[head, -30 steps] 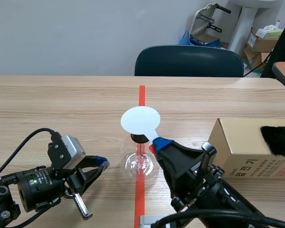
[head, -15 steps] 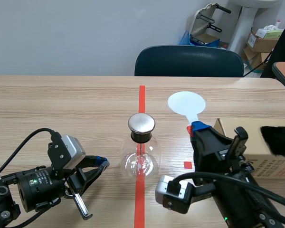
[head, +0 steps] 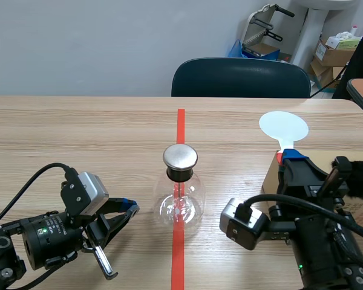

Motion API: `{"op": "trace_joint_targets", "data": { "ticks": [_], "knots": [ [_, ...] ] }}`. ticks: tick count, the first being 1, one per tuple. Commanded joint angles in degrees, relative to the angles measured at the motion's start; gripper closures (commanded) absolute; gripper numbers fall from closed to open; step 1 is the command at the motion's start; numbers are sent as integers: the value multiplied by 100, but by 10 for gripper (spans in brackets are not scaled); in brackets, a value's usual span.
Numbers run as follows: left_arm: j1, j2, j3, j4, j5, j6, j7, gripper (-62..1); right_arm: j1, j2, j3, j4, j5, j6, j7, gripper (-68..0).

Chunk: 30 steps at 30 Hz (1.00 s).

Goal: Do the electroscope experiment

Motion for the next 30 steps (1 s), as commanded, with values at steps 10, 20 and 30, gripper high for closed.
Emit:
{"op": "trace_joint_targets", "data": {
  "ticks": [10,20,30],
  "knots": [
    [-15,31,-26,72,-31,-9,-85,-56,35,79,11,118,-4,-79,378,-6],
    [-15,31,-26,72,-31,-9,-83,-56,37,79,11,118,-4,-81,2096,-6],
    [-17,42,-26,72,-31,-9,-85,-56,37,79,11,118,-4,-81,3550,-6]
  ]
}}
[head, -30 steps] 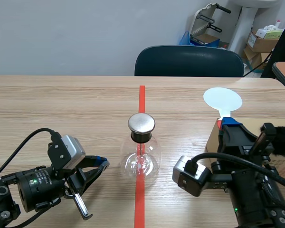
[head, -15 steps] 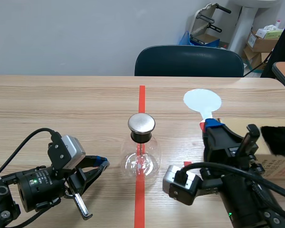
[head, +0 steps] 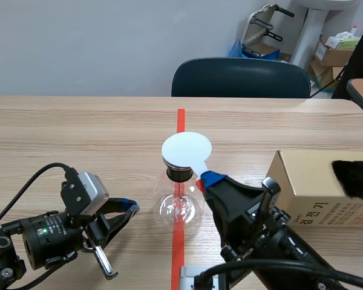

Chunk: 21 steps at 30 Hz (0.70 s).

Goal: Do the electroscope experiment

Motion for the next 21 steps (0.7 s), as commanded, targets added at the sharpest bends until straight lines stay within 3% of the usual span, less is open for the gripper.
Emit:
{"op": "trace_joint_targets", "data": {
  "ticks": [1,17,21],
  "knots": [
    [-17,52,-26,72,-31,-9,-83,-56,37,76,11,118,-4,-81,57,-6],
    [-15,122,-26,72,-31,-11,-79,-56,37,76,11,118,-4,-81,258,-6],
    [-15,122,-26,72,-31,-11,-72,-56,37,92,11,118,-4,-81,-4,-6]
  ]
}}
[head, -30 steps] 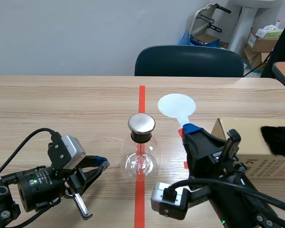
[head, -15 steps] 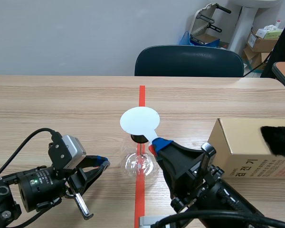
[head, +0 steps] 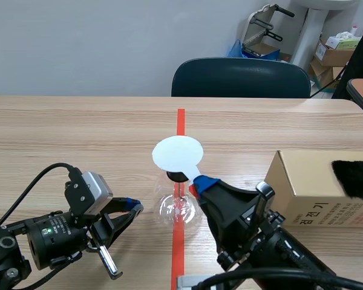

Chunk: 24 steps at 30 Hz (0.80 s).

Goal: Do the electroscope experiment

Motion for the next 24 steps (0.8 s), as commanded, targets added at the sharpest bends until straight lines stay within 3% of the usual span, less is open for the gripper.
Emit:
{"op": "trace_joint_targets", "data": {
  "ticks": [1,15,21,24],
  "knots": [
    [-15,26,-26,72,-31,-13,-37,-56,37,92,11,118,-4,-81,-173,-6],
    [-15,26,-26,72,-31,-11,44,-56,37,92,11,118,-4,-83,-2841,-6],
    [-15,28,-26,72,-31,-11,44,-56,37,92,11,118,-4,-83,-3589,-6],
    [-15,28,-26,72,-31,-11,44,-56,37,92,11,118,-4,-83,-3703,-6]
  ]
}}
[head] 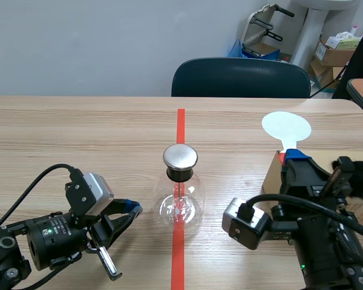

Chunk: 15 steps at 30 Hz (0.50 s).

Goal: Do the electroscope experiment

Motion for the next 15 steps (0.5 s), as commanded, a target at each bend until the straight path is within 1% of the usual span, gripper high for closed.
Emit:
{"op": "trace_joint_targets", "data": {
  "ticks": [1,4,6,10,15],
  "knots": [
    [-15,26,-26,72,-31,-11,-85,-56,37,44,11,118,-4,-83,-4,-6],
    [-15,26,-26,72,-31,-11,-85,-56,37,44,11,118,-4,-83,9,-6],
    [-15,26,-26,72,-31,-11,-85,-56,37,44,11,118,-4,-83,142,-6],
    [-17,26,-26,72,-31,-7,-87,-56,37,44,11,118,-4,-83,621,-6],
    [-17,26,-26,72,-31,-7,-87,-56,37,44,11,118,-4,-83,1447,-6]
  ]
}}
